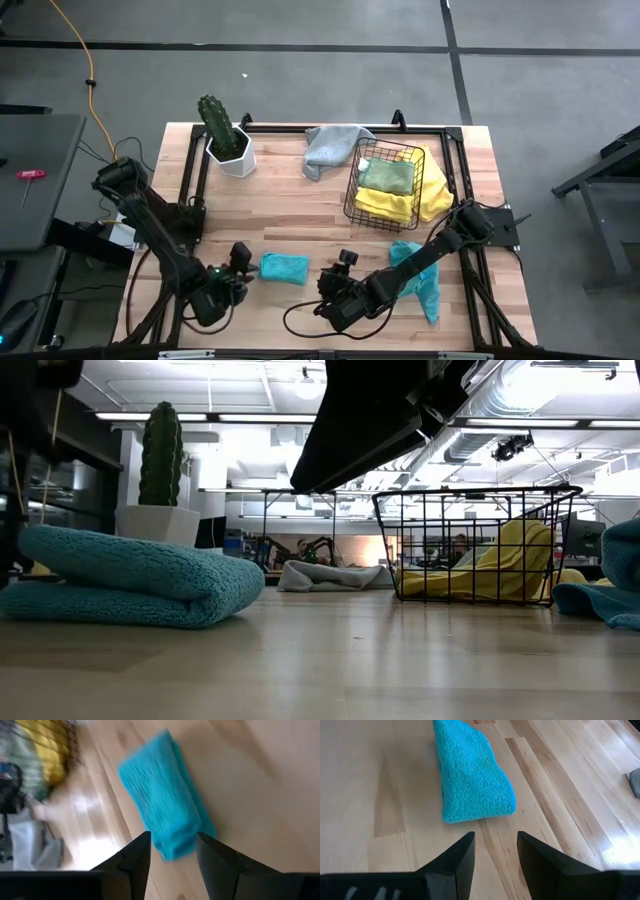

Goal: Fold microfiber towels
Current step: Put the left folded blue microfiber towel into the black wire basket

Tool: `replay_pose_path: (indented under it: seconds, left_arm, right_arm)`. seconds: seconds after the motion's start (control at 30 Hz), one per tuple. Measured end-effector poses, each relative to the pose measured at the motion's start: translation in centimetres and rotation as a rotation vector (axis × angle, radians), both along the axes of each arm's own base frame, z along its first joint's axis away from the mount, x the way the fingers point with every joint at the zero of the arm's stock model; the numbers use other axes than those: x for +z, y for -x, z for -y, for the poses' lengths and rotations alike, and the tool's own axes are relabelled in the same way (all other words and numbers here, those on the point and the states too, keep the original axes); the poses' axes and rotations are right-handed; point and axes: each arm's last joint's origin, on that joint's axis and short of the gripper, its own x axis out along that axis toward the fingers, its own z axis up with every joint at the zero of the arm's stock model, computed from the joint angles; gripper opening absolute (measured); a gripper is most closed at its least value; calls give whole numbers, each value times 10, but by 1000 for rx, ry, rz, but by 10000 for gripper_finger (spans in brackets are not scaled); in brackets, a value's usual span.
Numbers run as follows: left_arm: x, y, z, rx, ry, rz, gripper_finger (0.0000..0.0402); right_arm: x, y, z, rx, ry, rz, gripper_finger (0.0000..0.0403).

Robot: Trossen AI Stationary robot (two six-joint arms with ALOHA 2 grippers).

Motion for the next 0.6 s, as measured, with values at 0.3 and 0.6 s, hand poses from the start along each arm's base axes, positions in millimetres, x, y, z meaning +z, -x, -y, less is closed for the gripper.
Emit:
replay_pose_path:
  seconds: [0.3, 0.6]
  left_arm:
    - [-23, -15, -15, -1, 93, 119, 142]
    - [-60, -8, -38, 32, 304, 110, 88]
  right_arm:
    - [0, 0, 0, 0, 1, -2, 138]
    - [0, 0, 0, 1, 3, -3, 138]
